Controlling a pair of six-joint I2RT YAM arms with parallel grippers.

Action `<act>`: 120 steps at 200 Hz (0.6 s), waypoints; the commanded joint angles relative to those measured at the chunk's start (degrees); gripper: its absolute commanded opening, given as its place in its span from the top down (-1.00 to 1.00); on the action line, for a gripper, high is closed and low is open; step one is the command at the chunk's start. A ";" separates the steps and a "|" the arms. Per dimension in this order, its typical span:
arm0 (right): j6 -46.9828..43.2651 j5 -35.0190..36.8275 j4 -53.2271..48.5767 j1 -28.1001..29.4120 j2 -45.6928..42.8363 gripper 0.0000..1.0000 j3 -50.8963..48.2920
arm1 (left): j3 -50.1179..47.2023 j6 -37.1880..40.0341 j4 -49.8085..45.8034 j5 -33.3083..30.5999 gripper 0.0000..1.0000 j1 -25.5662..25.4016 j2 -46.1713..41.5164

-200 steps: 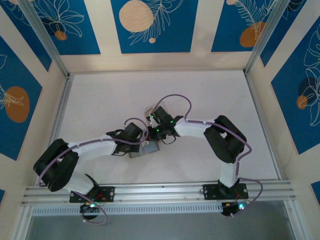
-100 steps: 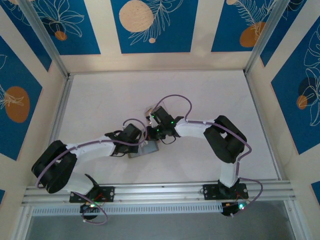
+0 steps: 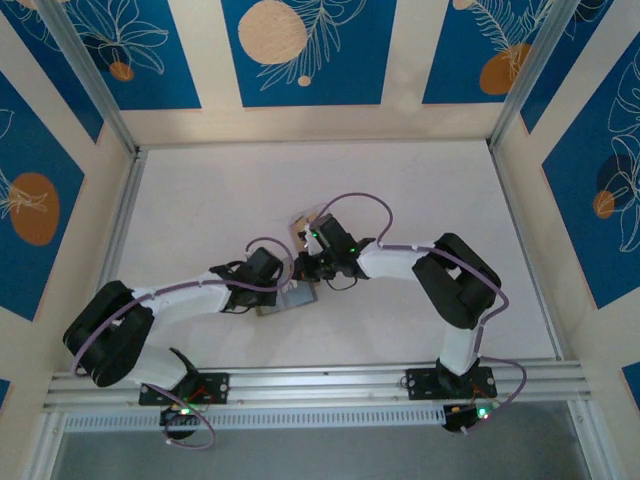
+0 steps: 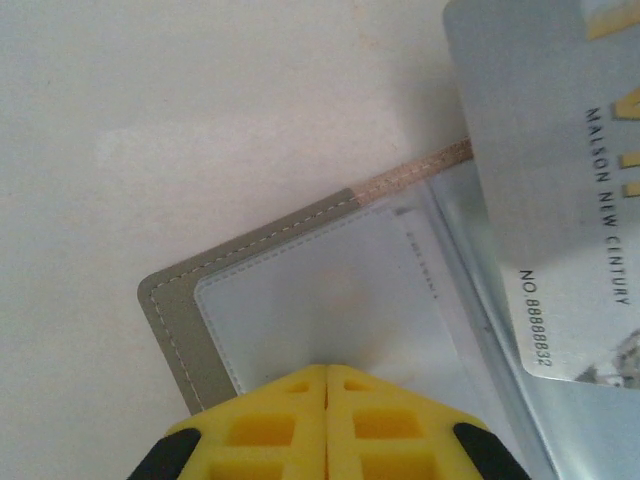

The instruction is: Put the credit cards into the card holder

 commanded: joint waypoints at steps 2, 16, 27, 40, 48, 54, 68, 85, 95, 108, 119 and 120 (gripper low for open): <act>0.41 0.61 2.45 -0.22 -2.31 1.00 -0.91 | -2.25 -0.44 -4.20 -0.78 0.87 0.52 0.67; 0.31 0.85 2.70 -0.30 -2.58 1.00 -1.02 | -2.27 -0.44 -4.28 -0.78 0.88 0.53 0.53; 0.40 0.24 3.31 -0.47 -2.52 1.00 -0.99 | -2.42 -0.42 -4.21 -0.78 0.87 0.52 0.34; 0.50 -0.43 3.58 -0.48 -1.88 1.00 -0.56 | -2.32 -0.42 -4.36 -0.87 0.88 0.47 0.33; 0.54 -0.53 3.76 -0.48 -1.45 1.00 -0.33 | -2.27 -0.42 -4.29 -0.76 0.88 0.57 0.33; 0.59 -0.66 4.04 -0.48 -1.14 1.00 -0.19 | -2.23 -0.45 -4.29 -0.69 0.88 0.55 0.33; 0.54 -0.49 4.32 -0.48 -0.40 1.00 0.24 | -2.24 -0.43 -4.21 -0.58 0.88 0.46 0.20; 0.67 -0.96 5.05 -0.57 0.47 1.00 0.60 | -2.30 -0.47 -4.20 -0.60 0.88 0.50 0.15; 0.67 -0.90 5.26 -0.57 1.07 1.00 1.07 | -2.23 -0.42 -4.21 -0.60 0.88 0.53 0.15; 0.66 -1.09 5.75 -0.65 1.74 1.00 1.51 | -2.15 -0.42 -4.30 -0.60 0.88 0.46 0.15; 0.67 -1.20 5.73 -0.64 2.54 1.00 2.16 | -2.08 -0.36 -4.33 -0.56 0.88 0.45 0.15; 0.67 -1.24 5.72 -0.63 2.67 1.00 2.23 | -2.06 -0.35 -4.31 -0.54 0.88 0.45 0.15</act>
